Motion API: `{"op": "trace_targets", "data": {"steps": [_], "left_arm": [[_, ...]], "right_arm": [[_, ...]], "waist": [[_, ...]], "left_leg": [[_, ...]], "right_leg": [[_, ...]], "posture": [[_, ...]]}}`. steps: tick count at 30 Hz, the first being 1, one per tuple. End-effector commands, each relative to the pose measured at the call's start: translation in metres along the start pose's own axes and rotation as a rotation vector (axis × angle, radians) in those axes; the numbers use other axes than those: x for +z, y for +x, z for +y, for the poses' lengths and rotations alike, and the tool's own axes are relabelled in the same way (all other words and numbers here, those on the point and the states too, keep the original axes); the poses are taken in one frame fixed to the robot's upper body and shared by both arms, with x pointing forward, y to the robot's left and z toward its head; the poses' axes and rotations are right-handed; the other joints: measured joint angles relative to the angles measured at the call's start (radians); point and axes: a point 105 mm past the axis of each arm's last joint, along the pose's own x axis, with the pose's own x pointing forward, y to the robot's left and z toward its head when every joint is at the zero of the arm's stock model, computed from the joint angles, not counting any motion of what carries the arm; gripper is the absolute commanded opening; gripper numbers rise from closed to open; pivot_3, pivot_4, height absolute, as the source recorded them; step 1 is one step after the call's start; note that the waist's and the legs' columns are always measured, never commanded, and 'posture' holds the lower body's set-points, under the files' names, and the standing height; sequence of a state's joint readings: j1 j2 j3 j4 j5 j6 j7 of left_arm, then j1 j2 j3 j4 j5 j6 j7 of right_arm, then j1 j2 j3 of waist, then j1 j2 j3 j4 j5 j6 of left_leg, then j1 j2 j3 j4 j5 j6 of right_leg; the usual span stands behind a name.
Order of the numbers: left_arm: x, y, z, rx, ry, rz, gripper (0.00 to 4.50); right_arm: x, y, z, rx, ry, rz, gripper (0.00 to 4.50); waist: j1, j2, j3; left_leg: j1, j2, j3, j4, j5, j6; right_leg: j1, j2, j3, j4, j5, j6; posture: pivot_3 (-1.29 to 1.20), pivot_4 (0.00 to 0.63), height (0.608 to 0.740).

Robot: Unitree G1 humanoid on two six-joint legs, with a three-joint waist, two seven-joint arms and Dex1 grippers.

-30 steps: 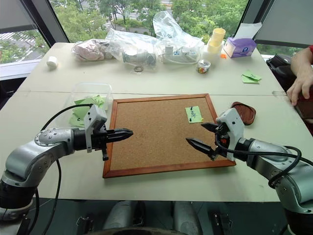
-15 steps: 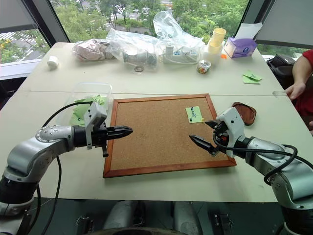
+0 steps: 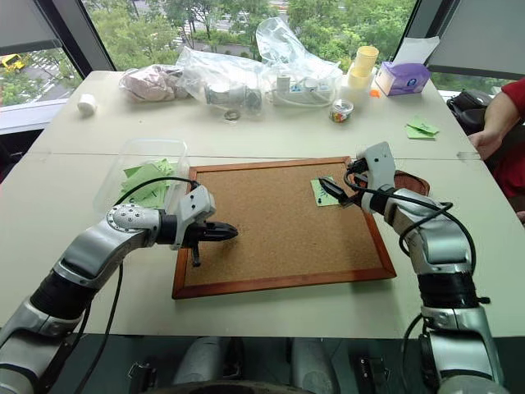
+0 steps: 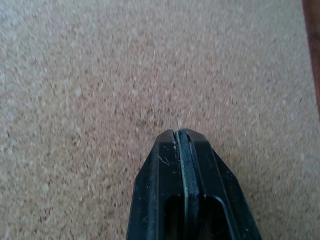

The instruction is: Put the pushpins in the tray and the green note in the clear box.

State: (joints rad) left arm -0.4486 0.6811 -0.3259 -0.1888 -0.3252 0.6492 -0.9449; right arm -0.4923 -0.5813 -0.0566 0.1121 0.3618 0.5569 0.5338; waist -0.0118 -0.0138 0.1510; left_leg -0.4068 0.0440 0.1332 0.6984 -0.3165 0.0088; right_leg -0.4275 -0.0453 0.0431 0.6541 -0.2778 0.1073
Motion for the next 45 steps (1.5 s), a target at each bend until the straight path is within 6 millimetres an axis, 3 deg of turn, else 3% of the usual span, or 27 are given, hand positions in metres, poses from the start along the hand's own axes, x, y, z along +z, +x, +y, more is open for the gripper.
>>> {"op": "trace_targets", "data": {"steps": [1, 11, 14, 21, 28, 35, 45], "left_arm": [[-0.003, -0.001, 0.003, 0.017, 0.041, 0.048, 0.04], [-0.004, 0.002, -0.003, 0.027, 0.032, 0.045, 0.04], [-0.004, 0.003, -0.003, 0.029, 0.032, 0.045, 0.0], [-0.003, 0.004, -0.003, 0.031, 0.035, 0.047, 0.0], [-0.008, 0.005, -0.003, 0.03, 0.037, 0.069, 0.0], [-0.022, 0.005, -0.016, -0.047, 0.07, 0.144, 0.0], [-0.021, 0.007, -0.015, -0.051, 0.071, 0.136, 0.0]], "right_arm": [[0.007, 0.013, 0.002, 0.025, -0.026, -0.023, 4.5], [-0.001, 0.026, 0.006, 0.088, -0.05, 0.003, 4.5], [-0.004, 0.028, 0.009, 0.111, -0.046, 0.014, 3.74], [-0.006, 0.033, 0.01, 0.114, -0.035, 0.005, 0.09], [0.0, 0.031, 0.006, 0.092, -0.036, -0.029, 0.04], [0.03, 0.02, -0.016, -0.045, -0.02, -0.188, 0.04], [0.041, 0.004, -0.026, -0.101, 0.013, -0.252, 0.04]], "waist": [[-0.002, 0.0, 0.0], [-0.002, 0.0, 0.0], [-0.002, 0.001, 0.0], [-0.002, 0.001, 0.0], [-0.002, 0.001, -0.001], [-0.003, 0.002, 0.0], [-0.005, 0.006, -0.003]], "left_leg": [[0.0, 0.0, 0.0, 0.0, 0.0, 0.0], [0.0, 0.001, 0.0, 0.0, 0.0, 0.0], [0.001, 0.001, 0.0, 0.0, 0.0, 0.0], [0.001, 0.001, 0.0, 0.0, 0.0, 0.0], [0.001, 0.001, 0.0, 0.0, 0.0, 0.0], [0.001, 0.001, 0.001, 0.0, 0.0, 0.0], [0.002, 0.001, 0.001, 0.0, 0.0, 0.0]], "right_leg": [[0.0, 0.0, 0.0, 0.0, 0.0, 0.0], [0.0, 0.0, 0.0, 0.0, 0.0, 0.0], [0.001, 0.0, 0.0, 0.0, 0.0, 0.0], [0.001, 0.0, 0.0, 0.001, 0.0, 0.0], [0.001, 0.0, 0.0, 0.001, 0.0, 0.0], [0.001, 0.0, 0.0, 0.001, 0.0, 0.0], [0.001, 0.0, 0.0, 0.001, 0.0, 0.0]], "posture": [[0.0, 0.15, 0.735], [0.0, 0.15, 0.735], [0.0, 0.15, 0.735], [0.0, 0.15, 0.735], [0.0, 0.15, 0.735], [0.0, 0.15, 0.735], [0.0, 0.15, 0.735]]}}
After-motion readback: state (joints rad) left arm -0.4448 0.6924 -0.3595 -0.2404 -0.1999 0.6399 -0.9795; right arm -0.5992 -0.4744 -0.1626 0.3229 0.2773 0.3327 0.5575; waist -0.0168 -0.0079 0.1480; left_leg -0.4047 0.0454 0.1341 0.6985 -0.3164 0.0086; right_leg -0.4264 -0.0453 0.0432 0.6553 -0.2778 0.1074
